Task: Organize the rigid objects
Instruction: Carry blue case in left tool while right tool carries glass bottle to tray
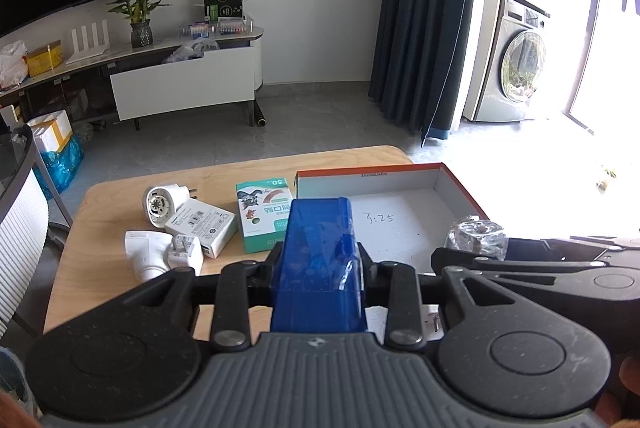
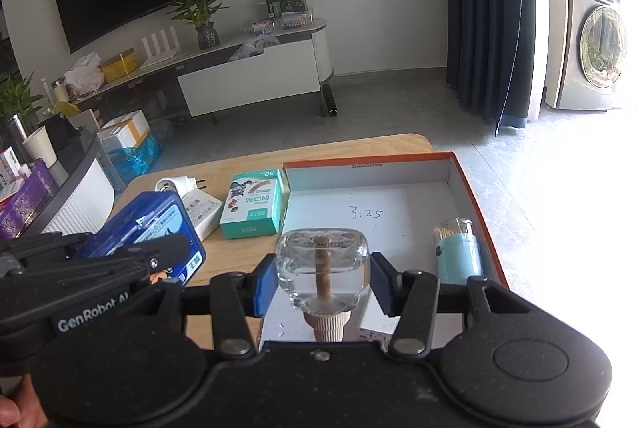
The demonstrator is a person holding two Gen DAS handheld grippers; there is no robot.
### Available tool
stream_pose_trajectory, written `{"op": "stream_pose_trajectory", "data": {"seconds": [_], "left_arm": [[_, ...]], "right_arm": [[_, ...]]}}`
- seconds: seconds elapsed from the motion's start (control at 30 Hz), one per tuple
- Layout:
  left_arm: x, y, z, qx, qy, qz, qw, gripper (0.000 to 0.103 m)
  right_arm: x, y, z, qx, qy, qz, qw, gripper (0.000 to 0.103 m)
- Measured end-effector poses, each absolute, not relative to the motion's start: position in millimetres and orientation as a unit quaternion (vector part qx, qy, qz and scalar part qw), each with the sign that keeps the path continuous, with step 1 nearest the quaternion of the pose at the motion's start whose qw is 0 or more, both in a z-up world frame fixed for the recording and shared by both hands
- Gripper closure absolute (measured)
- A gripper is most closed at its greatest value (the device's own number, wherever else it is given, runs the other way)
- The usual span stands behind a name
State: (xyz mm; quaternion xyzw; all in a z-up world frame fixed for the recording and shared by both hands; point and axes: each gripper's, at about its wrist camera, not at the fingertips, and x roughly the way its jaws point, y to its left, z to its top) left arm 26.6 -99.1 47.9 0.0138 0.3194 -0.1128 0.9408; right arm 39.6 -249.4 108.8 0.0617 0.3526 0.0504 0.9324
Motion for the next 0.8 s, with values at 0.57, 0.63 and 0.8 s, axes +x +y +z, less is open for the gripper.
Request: {"op": "stream_pose_trajectory", "data": {"seconds": [0.57, 0.63, 0.8], "left_arm": [[36.2, -125.8, 43.8, 0.026, 0.327, -0.14, 0.934, 0.069], [37.1, -126.7, 43.5, 0.026, 0.327, -0.142, 0.934, 0.069], [41.9, -130.7, 43.3, 0.028, 0.328, -0.145, 0.933, 0.069]], "right_arm": [[46.7, -278.2, 106.9, 0.074, 0.351, 0.022, 0.933, 0.043], [47.1, -279.2, 106.3, 0.074, 0.352, 0.02, 0.933, 0.043], [49.9, -282.1, 106.1, 0.074, 0.352, 0.017, 0.933, 0.043]]}}
